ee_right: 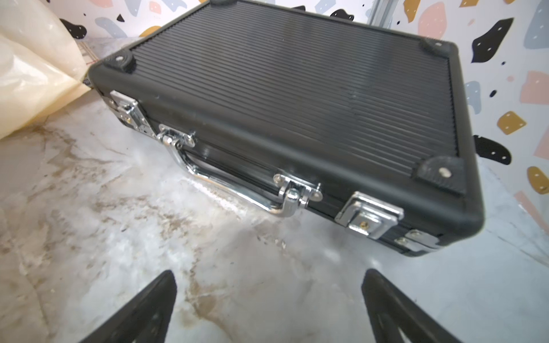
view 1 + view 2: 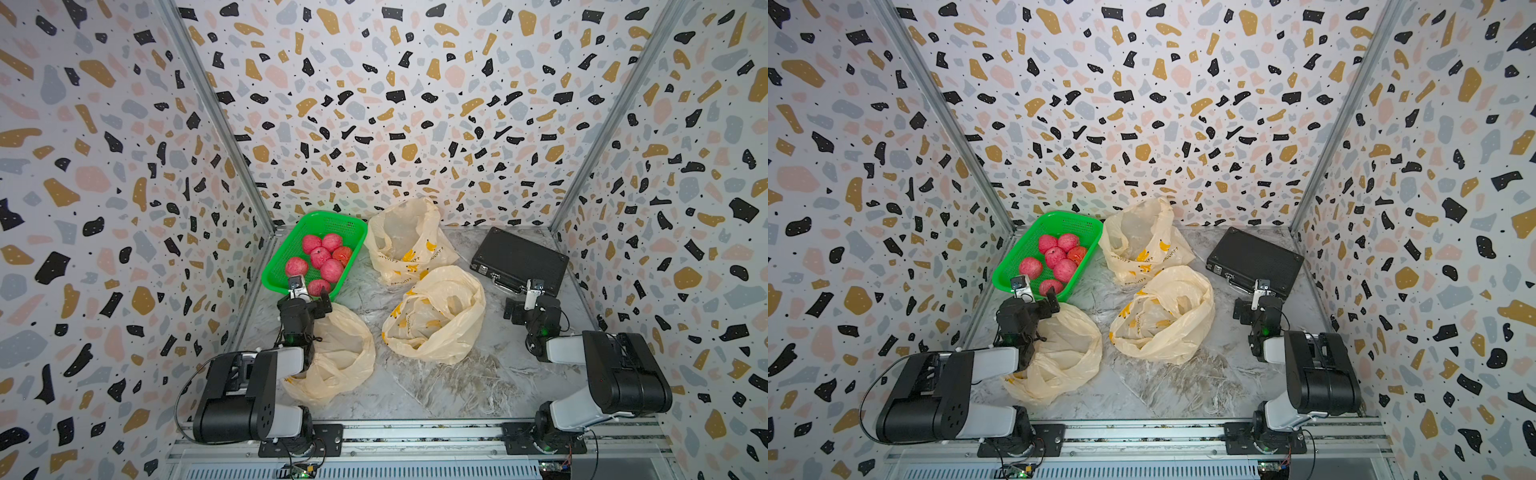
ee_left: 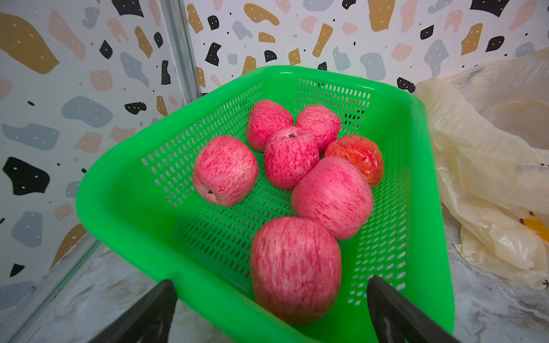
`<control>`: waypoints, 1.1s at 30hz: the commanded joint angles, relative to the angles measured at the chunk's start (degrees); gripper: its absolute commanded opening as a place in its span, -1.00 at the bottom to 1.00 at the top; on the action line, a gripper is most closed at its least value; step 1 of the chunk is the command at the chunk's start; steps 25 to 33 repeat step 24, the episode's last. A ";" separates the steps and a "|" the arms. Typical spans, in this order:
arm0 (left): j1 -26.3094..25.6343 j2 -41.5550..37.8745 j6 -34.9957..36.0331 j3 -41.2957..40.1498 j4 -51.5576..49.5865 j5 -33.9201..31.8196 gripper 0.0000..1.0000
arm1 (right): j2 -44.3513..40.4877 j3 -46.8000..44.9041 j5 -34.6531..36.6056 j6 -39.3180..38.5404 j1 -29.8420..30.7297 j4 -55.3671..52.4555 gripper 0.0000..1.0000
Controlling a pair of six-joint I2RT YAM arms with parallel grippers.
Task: Untie the knot of a plastic bag & take out the apple
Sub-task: Reset both arms
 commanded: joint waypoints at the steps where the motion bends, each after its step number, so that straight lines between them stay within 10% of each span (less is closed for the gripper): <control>1: -0.51 0.90 1.75 -0.81 -1.05 1.00 0.99 | -0.70 0.05 -0.83 -0.73 -0.18 3.45 0.99; 33: -3.71 1.93 5.21 1.14 -3.47 -0.39 0.99 | -0.49 -0.12 -0.83 -0.80 -0.19 4.14 0.99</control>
